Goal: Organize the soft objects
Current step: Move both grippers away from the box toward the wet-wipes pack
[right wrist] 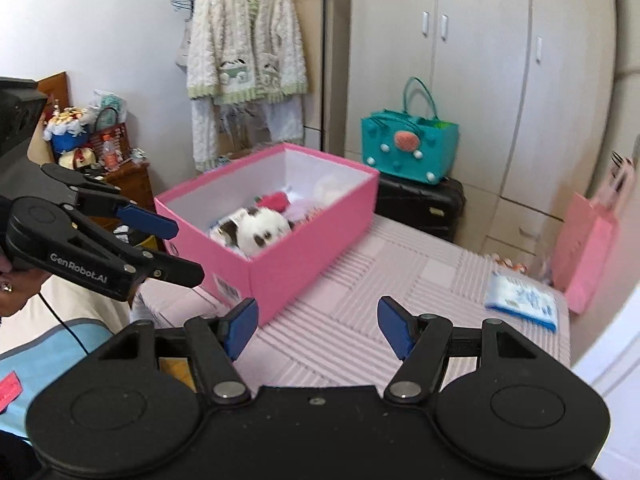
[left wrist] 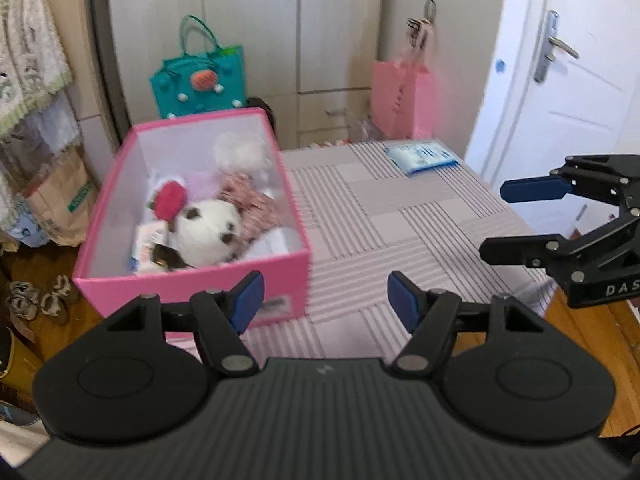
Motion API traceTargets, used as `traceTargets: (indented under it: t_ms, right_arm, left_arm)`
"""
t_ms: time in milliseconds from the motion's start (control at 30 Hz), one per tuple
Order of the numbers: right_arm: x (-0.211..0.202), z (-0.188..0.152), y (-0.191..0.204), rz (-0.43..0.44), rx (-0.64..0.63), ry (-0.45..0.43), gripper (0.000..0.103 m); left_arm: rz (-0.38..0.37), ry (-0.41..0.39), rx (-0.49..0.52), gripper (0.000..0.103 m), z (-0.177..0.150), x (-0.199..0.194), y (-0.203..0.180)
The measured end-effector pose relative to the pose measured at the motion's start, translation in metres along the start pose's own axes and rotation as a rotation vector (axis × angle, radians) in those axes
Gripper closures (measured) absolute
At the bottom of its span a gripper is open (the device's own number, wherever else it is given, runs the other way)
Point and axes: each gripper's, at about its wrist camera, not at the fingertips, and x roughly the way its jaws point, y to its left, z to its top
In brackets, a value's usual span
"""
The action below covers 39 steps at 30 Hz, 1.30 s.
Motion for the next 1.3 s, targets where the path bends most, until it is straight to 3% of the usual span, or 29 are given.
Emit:
traceTargets:
  t_ms: [167, 267, 433, 667, 867, 1000, 1100, 1233, 1267, 1300]
  right_arm:
    - [-0.006, -0.026, -0.024, -0.014, 0.057, 0.000, 0.032]
    - [-0.007, -0.038, -0.042, -0.046, 0.107, -0.036, 0.032]
    - [0.001, -0.056, -0.081, -0.099, 0.171, -0.110, 0.032]
    - [0.024, -0.069, -0.134, -0.139, 0.173, -0.273, 0.031]
    - [0.047, -0.066, -0.179, -0.193, 0.210, -0.342, 0.031]
    - [0.061, -0.060, -0.213, -0.148, 0.277, -0.326, 0.031]
    - [0.076, -0.055, -0.242, -0.093, 0.358, -0.298, 0.031]
    - [0.096, -0.051, -0.262, -0.078, 0.381, -0.233, 0.031]
    - [0.101, -0.050, -0.267, -0.077, 0.398, -0.215, 0.029]
    - [0.105, -0.050, -0.271, -0.083, 0.412, -0.200, 0.021]
  left_arm:
    - [-0.018, 0.007, 0.046, 0.035, -0.003, 0.018, -0.026]
    - [-0.048, -0.032, 0.087, 0.035, -0.006, 0.030, -0.040]
    - [-0.116, -0.067, 0.034, 0.035, -0.014, 0.063, -0.053]
    - [-0.152, -0.164, -0.013, 0.035, 0.009, 0.108, -0.063]
    - [-0.159, -0.193, -0.020, 0.033, 0.036, 0.147, -0.072]
    - [-0.199, -0.179, -0.046, 0.027, 0.053, 0.172, -0.078]
    - [-0.218, -0.201, -0.092, 0.014, 0.065, 0.191, -0.080]
    - [-0.187, -0.216, -0.122, 0.008, 0.078, 0.217, -0.082]
    - [-0.183, -0.210, -0.130, 0.006, 0.082, 0.224, -0.082]
    - [-0.180, -0.201, -0.141, 0.005, 0.086, 0.232, -0.082]
